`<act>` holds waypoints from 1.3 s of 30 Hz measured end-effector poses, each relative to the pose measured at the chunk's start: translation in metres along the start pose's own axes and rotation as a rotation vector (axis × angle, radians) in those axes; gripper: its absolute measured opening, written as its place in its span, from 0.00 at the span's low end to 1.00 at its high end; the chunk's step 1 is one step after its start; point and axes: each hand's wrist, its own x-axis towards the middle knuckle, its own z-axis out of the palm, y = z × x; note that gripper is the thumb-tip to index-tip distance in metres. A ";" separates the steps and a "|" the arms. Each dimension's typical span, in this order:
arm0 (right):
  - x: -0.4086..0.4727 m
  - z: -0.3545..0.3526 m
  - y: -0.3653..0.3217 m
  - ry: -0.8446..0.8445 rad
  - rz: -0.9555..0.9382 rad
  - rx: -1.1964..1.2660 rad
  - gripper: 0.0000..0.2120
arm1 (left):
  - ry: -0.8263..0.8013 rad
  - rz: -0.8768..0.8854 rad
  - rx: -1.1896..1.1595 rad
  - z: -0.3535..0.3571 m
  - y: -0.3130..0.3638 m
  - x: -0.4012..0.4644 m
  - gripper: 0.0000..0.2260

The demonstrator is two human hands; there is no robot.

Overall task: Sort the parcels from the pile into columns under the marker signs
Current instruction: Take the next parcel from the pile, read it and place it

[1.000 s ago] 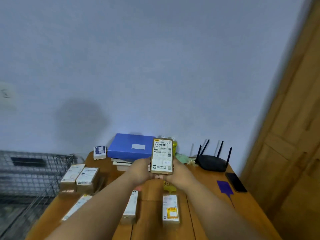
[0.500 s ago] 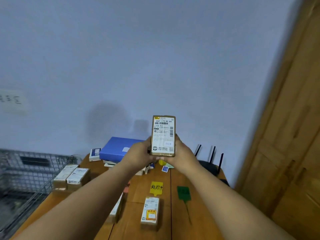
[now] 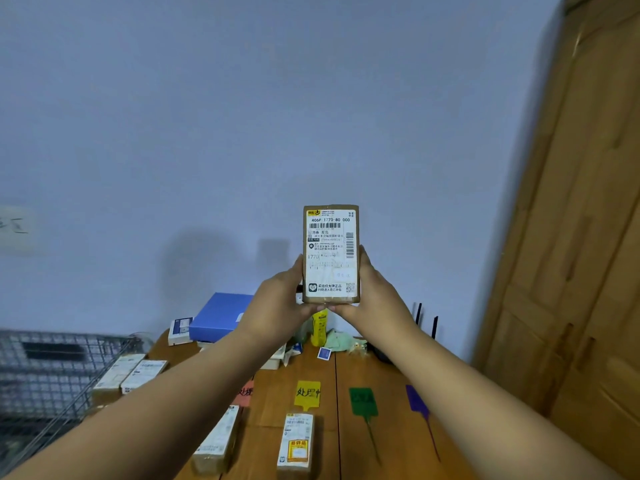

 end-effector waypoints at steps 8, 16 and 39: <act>0.000 0.008 -0.001 0.035 -0.001 -0.003 0.43 | 0.042 0.034 0.005 -0.007 -0.002 -0.003 0.34; 0.000 0.021 -0.002 0.007 0.022 -0.012 0.45 | 0.036 0.001 0.040 -0.009 -0.014 -0.009 0.34; -0.039 0.174 0.009 -0.405 0.282 0.093 0.49 | -0.366 -0.380 0.032 -0.007 -0.146 -0.077 0.24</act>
